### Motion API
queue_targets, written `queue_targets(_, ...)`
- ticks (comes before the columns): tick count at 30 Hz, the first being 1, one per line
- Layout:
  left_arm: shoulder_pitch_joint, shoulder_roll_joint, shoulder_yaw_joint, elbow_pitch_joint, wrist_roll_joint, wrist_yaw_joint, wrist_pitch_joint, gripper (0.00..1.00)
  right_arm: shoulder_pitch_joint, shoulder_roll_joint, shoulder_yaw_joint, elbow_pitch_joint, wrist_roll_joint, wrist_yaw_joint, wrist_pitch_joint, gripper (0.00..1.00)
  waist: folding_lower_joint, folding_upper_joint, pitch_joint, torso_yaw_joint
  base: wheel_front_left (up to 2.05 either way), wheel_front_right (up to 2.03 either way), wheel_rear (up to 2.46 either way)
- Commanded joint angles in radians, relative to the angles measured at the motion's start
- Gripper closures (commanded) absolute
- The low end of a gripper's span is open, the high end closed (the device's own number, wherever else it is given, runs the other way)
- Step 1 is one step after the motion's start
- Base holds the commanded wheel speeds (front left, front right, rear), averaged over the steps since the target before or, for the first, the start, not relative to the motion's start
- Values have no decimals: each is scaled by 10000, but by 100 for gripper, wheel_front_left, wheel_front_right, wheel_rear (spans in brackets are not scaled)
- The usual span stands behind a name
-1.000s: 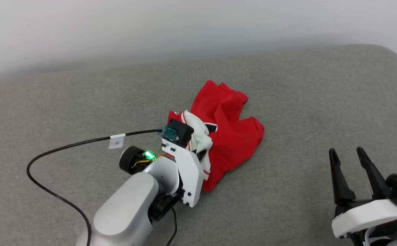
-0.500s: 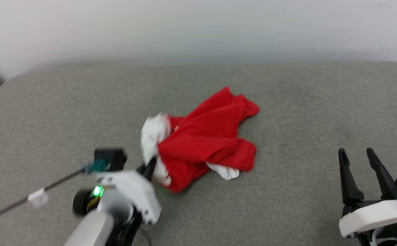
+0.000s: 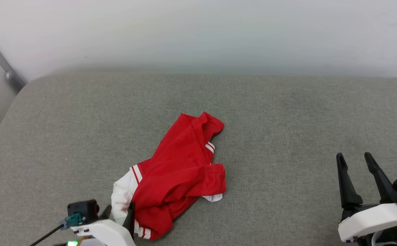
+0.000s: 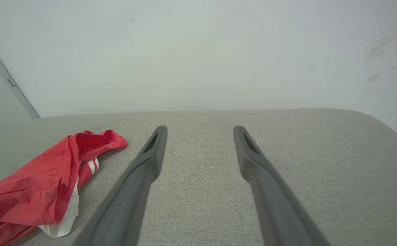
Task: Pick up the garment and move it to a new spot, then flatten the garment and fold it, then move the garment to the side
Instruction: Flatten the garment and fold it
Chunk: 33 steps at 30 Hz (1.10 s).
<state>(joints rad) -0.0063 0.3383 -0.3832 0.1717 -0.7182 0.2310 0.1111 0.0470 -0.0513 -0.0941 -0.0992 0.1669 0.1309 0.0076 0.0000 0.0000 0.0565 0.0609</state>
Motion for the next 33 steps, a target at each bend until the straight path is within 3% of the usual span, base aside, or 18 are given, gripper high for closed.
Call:
queue_targets(1,-220,105,-18,-247,415,127,-501,0,135,10,-5,-94,-56,-5,51,0,0,0,-129,-15,0,0,0)
queue_targets(5,-490,213,-115,-717,982,162,-1123,0,225,11,-50,-186,-69,-3,117,0,0,0,-286,-50,0,0,0)
queue_targets(9,-930,429,-458,-1148,1379,-65,-998,0,360,11,-130,-274,-34,-3,188,0,0,0,-376,-46,0,0,0)
queue_targets(16,-2128,1131,-1763,-1500,1503,-1500,1196,0,316,11,-152,-388,15,-5,229,0,0,0,-293,-48,0,0,0)
queue_targets(24,-2922,1430,-2576,-817,1182,-2320,3396,0,102,11,28,-249,148,-5,106,0,0,0,36,-375,0,0,0)
queue_targets(28,-3139,1435,-2745,-346,1125,-2490,3803,0,5,11,20,-149,175,-3,22,0,0,0,204,-565,0,0,0)
queue_targets(29,-3187,1384,-2732,-315,1054,-2546,3802,40,-28,11,25,-132,187,-5,0,0,0,0,238,-609,0,0,0)
queue_targets(30,-3303,1374,-2691,-328,1093,-2543,3705,100,-59,11,20,-107,197,-5,-2,0,0,0,267,-645,0,0,0)
queue_targets(33,-3414,1363,-2609,-342,1075,-2515,3606,100,-72,11,0,-67,219,-5,-46,0,0,0,295,-682,0,0,0)
